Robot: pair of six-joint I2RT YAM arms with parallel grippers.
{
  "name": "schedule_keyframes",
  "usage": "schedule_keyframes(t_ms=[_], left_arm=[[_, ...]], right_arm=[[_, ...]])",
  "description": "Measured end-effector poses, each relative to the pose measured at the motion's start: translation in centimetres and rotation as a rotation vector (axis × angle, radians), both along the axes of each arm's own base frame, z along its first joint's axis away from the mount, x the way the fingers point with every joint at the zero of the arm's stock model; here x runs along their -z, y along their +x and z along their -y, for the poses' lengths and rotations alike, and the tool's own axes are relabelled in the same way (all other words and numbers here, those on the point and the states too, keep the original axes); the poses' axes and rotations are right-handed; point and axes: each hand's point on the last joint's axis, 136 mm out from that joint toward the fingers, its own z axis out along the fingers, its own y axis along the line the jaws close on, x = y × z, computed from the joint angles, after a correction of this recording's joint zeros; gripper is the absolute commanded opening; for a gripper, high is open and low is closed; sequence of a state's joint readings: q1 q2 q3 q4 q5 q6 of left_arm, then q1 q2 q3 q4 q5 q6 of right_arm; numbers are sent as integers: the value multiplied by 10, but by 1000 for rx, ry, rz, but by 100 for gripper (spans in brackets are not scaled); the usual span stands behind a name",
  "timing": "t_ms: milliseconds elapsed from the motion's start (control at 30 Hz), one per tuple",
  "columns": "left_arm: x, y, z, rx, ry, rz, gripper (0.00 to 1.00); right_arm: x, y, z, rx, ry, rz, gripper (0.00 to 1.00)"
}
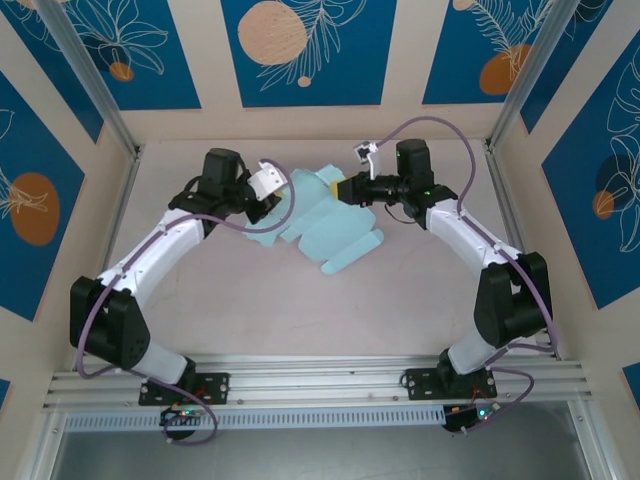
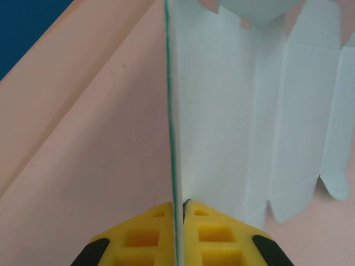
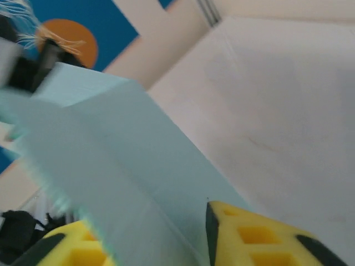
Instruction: Fold the paper box
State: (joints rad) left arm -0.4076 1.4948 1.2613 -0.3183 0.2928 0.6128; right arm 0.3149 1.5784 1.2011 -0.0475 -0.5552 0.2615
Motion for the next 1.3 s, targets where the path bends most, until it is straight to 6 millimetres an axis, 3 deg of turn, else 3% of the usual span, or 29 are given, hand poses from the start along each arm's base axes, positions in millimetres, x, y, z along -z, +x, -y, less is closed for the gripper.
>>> schedule_keyframes(t_ms=[67, 200, 300, 467, 633, 800, 900, 1100, 1300], left_arm=[[5, 3, 5, 6, 46, 17, 1], [17, 20, 16, 30, 117, 20, 1], [25, 41, 28, 54, 156, 12, 1], [44, 76, 43, 55, 258, 18, 0], [74, 86, 57, 71, 393, 16, 2], [83, 96, 78, 119, 504, 27, 5], [85, 102, 83, 124, 535, 26, 7], [91, 109, 86, 121, 554, 10, 12], [113, 115, 89, 124, 572, -13, 13]], right_arm=[[17, 5, 8, 81, -35, -74, 54], [39, 14, 27, 237, -118, -177, 59], [52, 17, 42, 337, -186, -240, 61], [70, 16, 70, 476, -281, -326, 71], [61, 11, 98, 584, -299, -352, 72], [42, 13, 120, 653, -252, -345, 69], [44, 13, 120, 642, -223, -371, 67], [61, 25, 102, 551, -144, -452, 65], [71, 67, 86, 500, -86, -507, 63]])
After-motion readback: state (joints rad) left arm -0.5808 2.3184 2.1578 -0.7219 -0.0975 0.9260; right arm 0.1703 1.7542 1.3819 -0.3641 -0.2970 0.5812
